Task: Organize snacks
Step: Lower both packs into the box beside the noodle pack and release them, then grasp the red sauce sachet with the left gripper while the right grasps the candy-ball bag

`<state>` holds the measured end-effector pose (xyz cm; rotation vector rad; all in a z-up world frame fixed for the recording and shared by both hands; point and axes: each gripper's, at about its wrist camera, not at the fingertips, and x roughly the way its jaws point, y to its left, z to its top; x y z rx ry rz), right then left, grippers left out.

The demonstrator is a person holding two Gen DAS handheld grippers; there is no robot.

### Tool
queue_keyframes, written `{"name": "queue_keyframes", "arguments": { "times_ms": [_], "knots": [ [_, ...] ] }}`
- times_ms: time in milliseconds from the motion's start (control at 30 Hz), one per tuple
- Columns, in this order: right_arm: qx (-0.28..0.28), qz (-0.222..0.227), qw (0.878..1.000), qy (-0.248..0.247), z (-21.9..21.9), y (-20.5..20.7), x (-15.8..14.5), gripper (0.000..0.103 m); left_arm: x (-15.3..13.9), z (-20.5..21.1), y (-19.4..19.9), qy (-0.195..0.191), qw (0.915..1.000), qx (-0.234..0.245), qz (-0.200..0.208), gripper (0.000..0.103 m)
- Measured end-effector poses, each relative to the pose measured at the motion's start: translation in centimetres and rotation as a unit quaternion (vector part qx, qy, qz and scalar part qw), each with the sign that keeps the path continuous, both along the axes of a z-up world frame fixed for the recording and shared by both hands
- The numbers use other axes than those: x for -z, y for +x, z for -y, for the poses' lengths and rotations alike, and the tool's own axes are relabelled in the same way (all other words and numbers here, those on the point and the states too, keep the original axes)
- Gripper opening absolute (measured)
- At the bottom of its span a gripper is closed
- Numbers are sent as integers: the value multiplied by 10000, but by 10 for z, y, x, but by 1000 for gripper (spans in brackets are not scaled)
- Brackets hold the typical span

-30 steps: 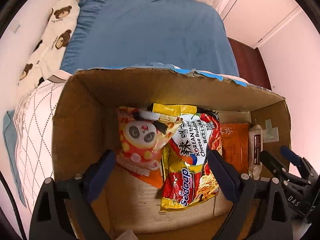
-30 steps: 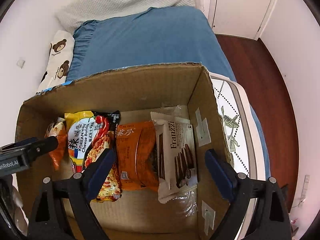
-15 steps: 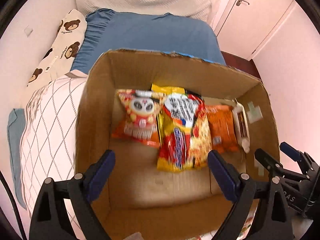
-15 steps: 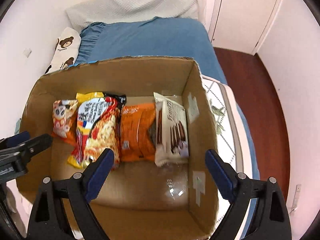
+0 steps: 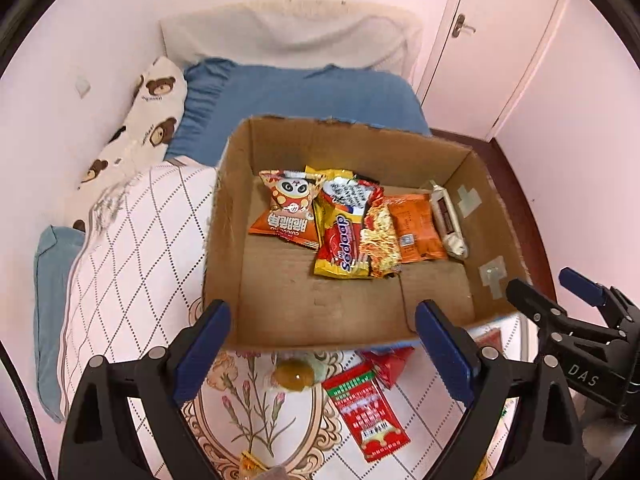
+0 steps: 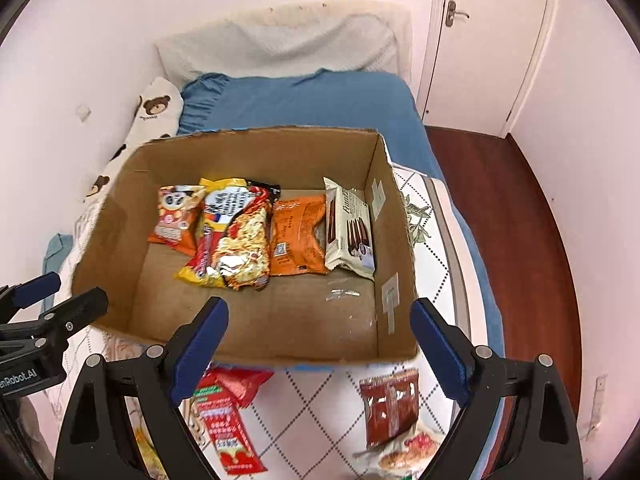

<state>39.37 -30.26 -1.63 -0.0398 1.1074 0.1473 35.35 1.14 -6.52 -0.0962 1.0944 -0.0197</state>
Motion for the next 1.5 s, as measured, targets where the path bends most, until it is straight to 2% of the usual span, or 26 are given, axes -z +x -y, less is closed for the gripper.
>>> {"name": "queue_keyframes", "arguments": {
  "times_ms": [333,433,533,700,767,867,967,1067,1167,1233,1300,1367,1400,1500],
  "knots": [
    [24,579,9977,349,9,-59,-59,94,-47,14,-60,-13,9985,124,528,94],
    [15,544,9971,537,13,-77,-69,94,-48,18,-77,34,9983,193,549,94],
    [45,309,9976,612,22,-100,-64,94,-36,19,-93,13,9992,213,342,94],
    [422,-489,9951,745,57,-143,-17,94,23,20,-124,-111,9983,180,-534,94],
    [704,-944,9895,839,78,-164,14,94,57,22,-133,-326,9939,117,-1049,94],
    [1193,-1506,9767,960,110,-186,60,94,94,26,-136,-567,9864,3,-1540,94],
    [1482,-1661,9699,987,131,-190,91,94,121,35,-125,-768,9797,-28,-1852,94],
    [1510,-1698,9683,1037,138,-182,111,93,141,43,-102,-1032,9736,-65,-2035,94],
    [1320,-1728,9720,894,131,-175,128,83,164,49,-79,-1145,9684,-167,-2211,94],
    [1170,-1751,9747,753,127,-173,138,83,177,52,-69,-1172,9659,-260,-2295,94],
    [1016,-1785,9762,697,122,-172,146,83,187,54,-60,-1144,9666,-355,-2268,86],
    [939,-1747,9784,575,118,-173,154,80,195,57,-56,-974,9699,-392,-2196,65],
    [894,-1765,9786,560,117,-173,158,70,198,59,-56,-917,9711,-375,-2171,64],
    [883,-1810,9779,560,116,-174,164,69,198,65,-66,-750,9769,-264,-1985,57]
  ]
}}
